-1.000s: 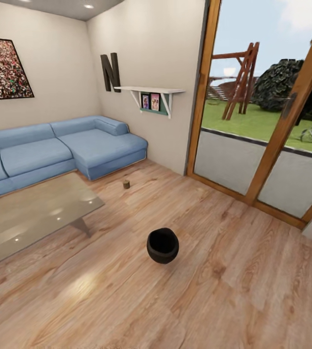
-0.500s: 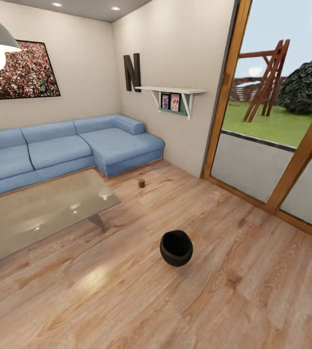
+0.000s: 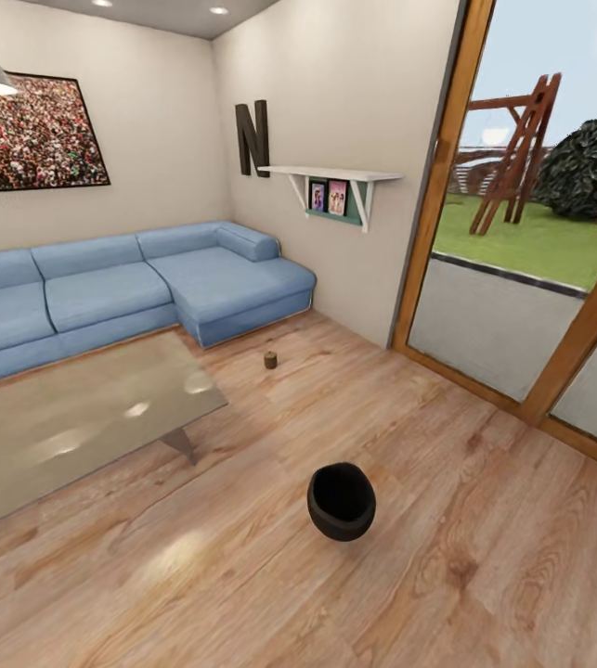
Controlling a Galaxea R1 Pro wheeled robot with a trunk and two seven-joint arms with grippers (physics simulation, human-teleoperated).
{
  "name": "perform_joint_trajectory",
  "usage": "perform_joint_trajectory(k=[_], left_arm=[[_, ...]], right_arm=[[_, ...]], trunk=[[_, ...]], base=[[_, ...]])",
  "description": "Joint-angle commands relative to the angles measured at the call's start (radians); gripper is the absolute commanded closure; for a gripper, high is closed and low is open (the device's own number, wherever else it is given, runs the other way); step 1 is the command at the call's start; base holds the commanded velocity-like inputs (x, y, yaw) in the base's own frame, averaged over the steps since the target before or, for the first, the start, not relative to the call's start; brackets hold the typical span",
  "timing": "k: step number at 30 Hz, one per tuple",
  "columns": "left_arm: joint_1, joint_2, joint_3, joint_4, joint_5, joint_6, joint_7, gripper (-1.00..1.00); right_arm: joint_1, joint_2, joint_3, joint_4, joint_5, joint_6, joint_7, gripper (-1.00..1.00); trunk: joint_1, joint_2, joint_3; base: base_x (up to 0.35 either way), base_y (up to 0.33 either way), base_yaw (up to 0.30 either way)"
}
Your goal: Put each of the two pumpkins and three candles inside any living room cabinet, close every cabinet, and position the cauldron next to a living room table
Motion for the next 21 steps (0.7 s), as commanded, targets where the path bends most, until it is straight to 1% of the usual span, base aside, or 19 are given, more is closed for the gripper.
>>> perform_joint_trajectory(k=[1, 7, 9, 21], left_arm=[[0.000, 0.000, 0.000, 0.000, 0.000, 0.000, 0.000, -1.00], [0.000, 0.000, 0.000, 0.000, 0.000, 0.000, 0.000, -1.00], [0.000, 0.000, 0.000, 0.000, 0.000, 0.000, 0.000, -1.00], [0.000, -0.001, 0.000, 0.000, 0.000, 0.000, 0.000, -1.00]], right_arm=[[0.000, 0.000, 0.000, 0.000, 0.000, 0.000, 0.000, -1.00], [0.000, 0.001, 0.000, -0.001, -0.003, -0.001, -0.001, -1.00], [0.000, 0.000, -0.001, -0.001, -0.004, -0.002, -0.001, -1.00], [0.000, 0.000, -0.001, -0.001, -0.006, -0.003, -0.001, -1.00]], trunk=[[0.000, 0.000, 0.000], [0.000, 0.000, 0.000], [0.000, 0.000, 0.000], [0.000, 0.000, 0.006]], base=[[0.336, 0.000, 0.000], [0.336, 0.000, -0.001], [0.336, 0.000, -0.112], [0.336, 0.000, -0.258]])
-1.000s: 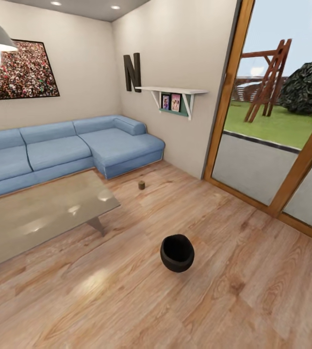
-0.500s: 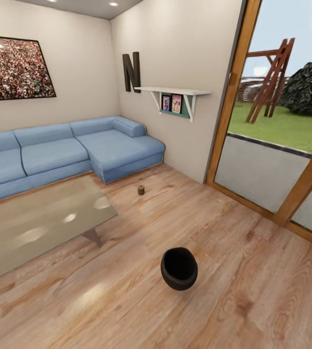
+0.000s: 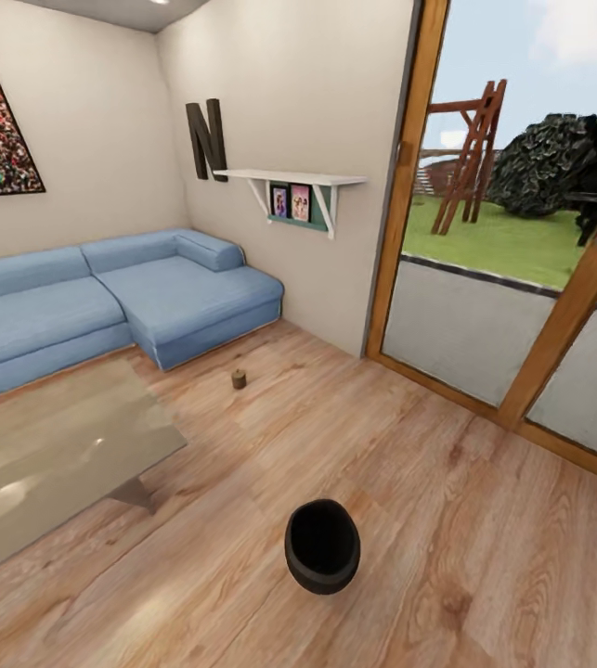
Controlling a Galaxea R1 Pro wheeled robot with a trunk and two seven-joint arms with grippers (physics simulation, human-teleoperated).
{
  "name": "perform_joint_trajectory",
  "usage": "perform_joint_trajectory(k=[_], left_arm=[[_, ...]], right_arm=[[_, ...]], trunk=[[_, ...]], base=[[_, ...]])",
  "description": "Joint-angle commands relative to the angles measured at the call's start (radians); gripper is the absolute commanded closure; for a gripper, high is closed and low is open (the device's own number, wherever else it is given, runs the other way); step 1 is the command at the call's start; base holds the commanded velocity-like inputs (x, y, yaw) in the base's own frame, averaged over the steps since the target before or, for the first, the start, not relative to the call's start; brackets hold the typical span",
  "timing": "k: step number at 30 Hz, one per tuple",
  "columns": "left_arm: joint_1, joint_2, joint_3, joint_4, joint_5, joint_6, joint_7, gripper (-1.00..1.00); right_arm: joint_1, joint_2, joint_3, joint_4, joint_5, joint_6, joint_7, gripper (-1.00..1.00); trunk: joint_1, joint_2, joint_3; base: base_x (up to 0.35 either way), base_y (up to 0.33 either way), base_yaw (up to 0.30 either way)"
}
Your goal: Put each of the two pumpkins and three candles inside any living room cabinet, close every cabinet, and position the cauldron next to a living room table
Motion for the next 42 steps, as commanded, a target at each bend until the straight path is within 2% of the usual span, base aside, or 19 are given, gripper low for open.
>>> perform_joint_trajectory(k=[1, 9, 24, 42], left_arm=[[0.000, 0.000, 0.000, 0.000, 0.000, 0.000, 0.000, -1.00], [0.000, 0.000, 0.000, 0.000, -0.001, 0.000, 0.000, -1.00], [0.000, 0.000, 0.000, 0.000, -0.001, 0.000, 0.000, -1.00], [0.000, 0.000, 0.000, 0.000, -0.001, 0.000, 0.000, -1.00]], right_arm=[[0.000, 0.000, 0.000, 0.000, 0.000, 0.000, 0.000, -1.00], [0.000, 0.000, 0.000, 0.000, 0.001, 0.000, 0.000, -1.00], [0.000, 0.003, 0.001, 0.000, 0.003, 0.000, 0.000, -1.00], [0.000, 0.000, 0.000, 0.000, -0.005, 0.000, 0.000, -1.00]], trunk=[[0.000, 0.000, 0.001], [0.000, 0.000, 0.004], [0.000, 0.000, 0.004], [0.000, 0.000, 0.013]], base=[[0.336, 0.000, -0.275], [0.336, 0.000, -0.222], [0.326, 0.000, -0.011], [0.003, 0.000, -0.258]])
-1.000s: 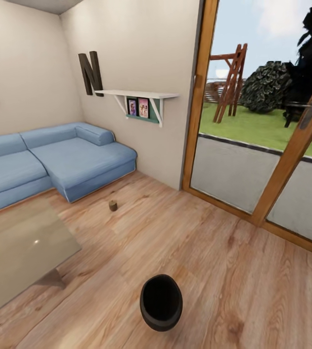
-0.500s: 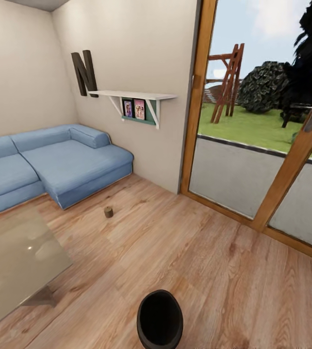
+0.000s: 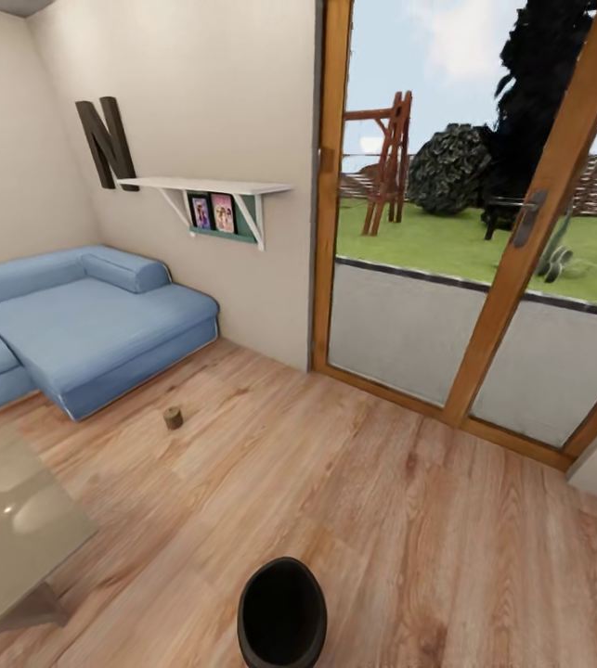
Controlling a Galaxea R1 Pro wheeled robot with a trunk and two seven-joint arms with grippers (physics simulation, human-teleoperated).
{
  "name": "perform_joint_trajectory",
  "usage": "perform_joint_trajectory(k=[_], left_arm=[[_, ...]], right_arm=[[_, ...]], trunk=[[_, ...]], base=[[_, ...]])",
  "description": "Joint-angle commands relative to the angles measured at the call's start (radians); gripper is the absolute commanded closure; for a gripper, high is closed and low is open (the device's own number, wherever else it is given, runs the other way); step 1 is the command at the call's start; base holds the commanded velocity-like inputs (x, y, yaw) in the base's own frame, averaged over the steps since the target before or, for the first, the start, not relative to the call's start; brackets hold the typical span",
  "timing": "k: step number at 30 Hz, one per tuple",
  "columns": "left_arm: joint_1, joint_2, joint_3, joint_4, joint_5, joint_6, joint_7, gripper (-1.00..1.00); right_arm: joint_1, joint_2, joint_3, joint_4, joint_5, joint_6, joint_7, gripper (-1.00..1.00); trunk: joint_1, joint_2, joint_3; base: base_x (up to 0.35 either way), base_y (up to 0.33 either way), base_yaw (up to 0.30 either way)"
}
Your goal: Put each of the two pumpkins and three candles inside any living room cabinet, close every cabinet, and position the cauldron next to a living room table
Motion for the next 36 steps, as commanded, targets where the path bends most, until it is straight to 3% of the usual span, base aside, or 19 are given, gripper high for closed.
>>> perform_joint_trajectory(k=[1, 10, 36], left_arm=[[0.000, 0.000, 0.000, 0.000, 0.000, 0.000, 0.000, -1.00], [0.000, 0.000, 0.000, 0.000, 0.000, 0.000, 0.000, -1.00], [0.000, 0.000, 0.000, 0.000, 0.000, 0.000, 0.000, -1.00]], right_arm=[[0.000, 0.000, 0.000, 0.000, 0.000, 0.000, 0.000, -1.00], [0.000, 0.004, -0.002, 0.000, -0.004, 0.007, 0.000, -1.00], [0.000, 0.003, -0.009, 0.000, -0.011, 0.012, -0.005, -1.00]], trunk=[[0.000, 0.000, 0.001], [0.000, 0.000, 0.004], [0.000, 0.000, -0.013]], base=[[0.000, 0.000, -0.275], [0.000, 0.000, -0.276], [0.000, 0.000, -0.274]])
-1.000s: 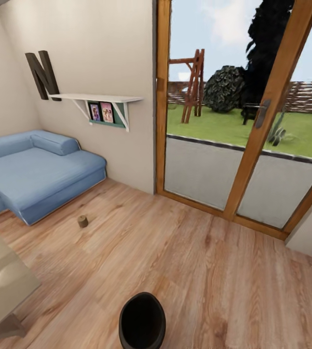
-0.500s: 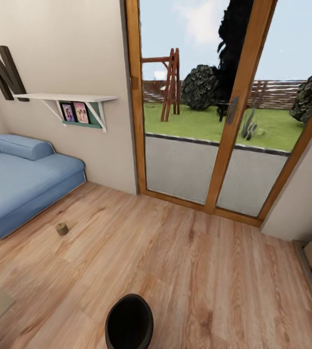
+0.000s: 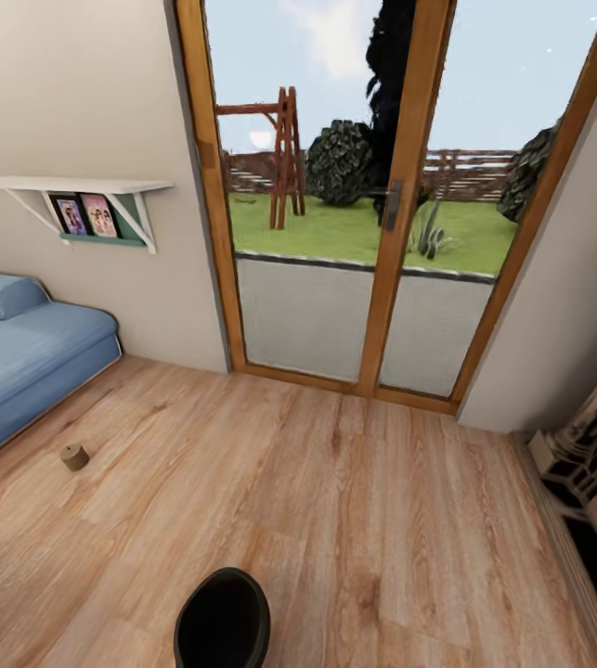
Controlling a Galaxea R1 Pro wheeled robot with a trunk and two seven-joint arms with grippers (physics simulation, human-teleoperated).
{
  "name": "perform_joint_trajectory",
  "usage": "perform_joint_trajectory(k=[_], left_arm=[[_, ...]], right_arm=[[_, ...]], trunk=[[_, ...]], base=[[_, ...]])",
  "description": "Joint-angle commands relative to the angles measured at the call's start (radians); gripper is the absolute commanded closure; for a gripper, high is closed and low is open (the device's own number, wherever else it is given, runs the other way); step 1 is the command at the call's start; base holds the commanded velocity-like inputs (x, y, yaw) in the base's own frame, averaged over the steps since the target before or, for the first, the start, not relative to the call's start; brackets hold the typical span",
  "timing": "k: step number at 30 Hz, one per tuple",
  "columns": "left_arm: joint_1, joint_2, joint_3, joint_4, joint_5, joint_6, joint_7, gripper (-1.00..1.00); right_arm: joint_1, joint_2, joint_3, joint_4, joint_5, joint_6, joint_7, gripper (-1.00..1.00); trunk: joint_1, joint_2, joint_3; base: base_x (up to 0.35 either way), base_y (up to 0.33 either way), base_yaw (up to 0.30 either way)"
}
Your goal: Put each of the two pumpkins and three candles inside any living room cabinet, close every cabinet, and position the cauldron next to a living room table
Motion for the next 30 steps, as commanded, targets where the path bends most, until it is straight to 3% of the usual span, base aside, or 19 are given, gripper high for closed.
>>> perform_joint_trajectory(k=[1, 30], left_arm=[[0.000, 0.000, 0.000, 0.000, 0.000, 0.000, 0.000, -1.00], [0.000, 0.001, 0.000, 0.000, 0.001, 0.000, 0.000, -1.00]], right_arm=[[0.000, 0.000, 0.000, 0.000, 0.000, 0.000, 0.000, -1.00], [0.000, -0.002, 0.000, 0.000, 0.000, 0.000, 0.000, -1.00]], trunk=[[0.000, 0.000, -0.001], [0.000, 0.000, -0.020]], base=[[0.000, 0.000, -0.274], [0.000, 0.000, -0.274]])
